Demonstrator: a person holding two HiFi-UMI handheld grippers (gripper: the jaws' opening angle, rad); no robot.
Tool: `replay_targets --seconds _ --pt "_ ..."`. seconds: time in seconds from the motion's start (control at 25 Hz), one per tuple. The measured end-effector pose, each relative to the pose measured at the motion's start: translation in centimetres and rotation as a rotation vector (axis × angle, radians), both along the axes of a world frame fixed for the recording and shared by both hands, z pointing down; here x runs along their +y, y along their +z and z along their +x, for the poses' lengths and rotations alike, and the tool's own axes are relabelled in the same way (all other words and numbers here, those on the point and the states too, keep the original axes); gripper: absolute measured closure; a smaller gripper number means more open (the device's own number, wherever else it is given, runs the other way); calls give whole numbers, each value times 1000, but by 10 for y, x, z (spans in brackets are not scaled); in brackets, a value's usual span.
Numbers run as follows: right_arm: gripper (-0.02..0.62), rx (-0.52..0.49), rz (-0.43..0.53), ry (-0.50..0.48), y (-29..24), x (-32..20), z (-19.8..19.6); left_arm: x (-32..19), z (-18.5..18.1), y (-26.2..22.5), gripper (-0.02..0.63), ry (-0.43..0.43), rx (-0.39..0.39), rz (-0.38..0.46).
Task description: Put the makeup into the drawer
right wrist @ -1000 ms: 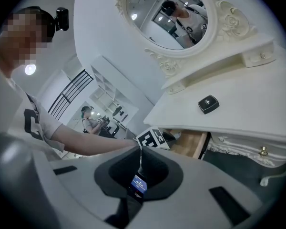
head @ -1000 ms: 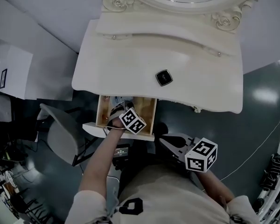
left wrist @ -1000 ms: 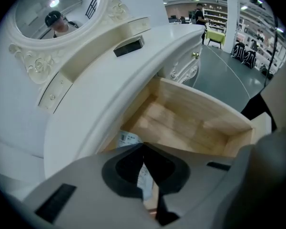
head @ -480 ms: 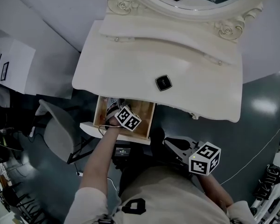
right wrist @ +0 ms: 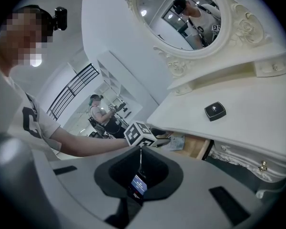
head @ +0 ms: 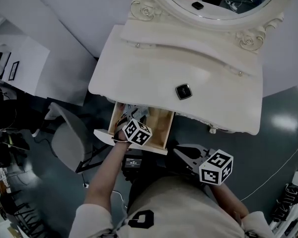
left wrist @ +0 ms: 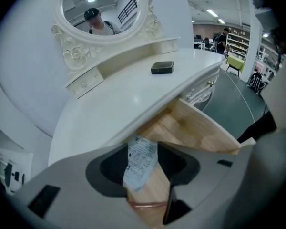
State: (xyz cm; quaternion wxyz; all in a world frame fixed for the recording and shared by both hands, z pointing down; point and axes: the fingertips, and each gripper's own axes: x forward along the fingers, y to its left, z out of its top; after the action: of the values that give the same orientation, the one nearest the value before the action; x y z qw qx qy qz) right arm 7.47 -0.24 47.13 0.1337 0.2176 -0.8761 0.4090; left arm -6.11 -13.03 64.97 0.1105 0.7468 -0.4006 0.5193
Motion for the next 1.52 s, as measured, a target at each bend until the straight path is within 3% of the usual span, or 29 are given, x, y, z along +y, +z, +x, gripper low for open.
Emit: replay_targets --seconds 0.32,0.48,0.56,0.88,1.2,1.36,1.52 --pt "566 -4 41 5 -11 0 -20 27 -22 -73 398 -161 261 70" --pt "566 5 64 8 -17 1 -32 39 -36 -117 493 -266 435 132" --pt "566 9 73 14 -20 2 -37 43 -41 -135 534 -279 497 153" --pt "566 29 123 32 -33 5 -62 56 -39 -185 552 -159 586 189" --pt "566 59 226 -14 -46 17 -118 76 -60 -191 552 -107 632 170" --pt "566 81 227 20 -44 25 -135 89 -69 -199 552 -63 670 157" --pt "566 110 234 61 -45 27 -139 97 -64 -206 552 11 655 177"
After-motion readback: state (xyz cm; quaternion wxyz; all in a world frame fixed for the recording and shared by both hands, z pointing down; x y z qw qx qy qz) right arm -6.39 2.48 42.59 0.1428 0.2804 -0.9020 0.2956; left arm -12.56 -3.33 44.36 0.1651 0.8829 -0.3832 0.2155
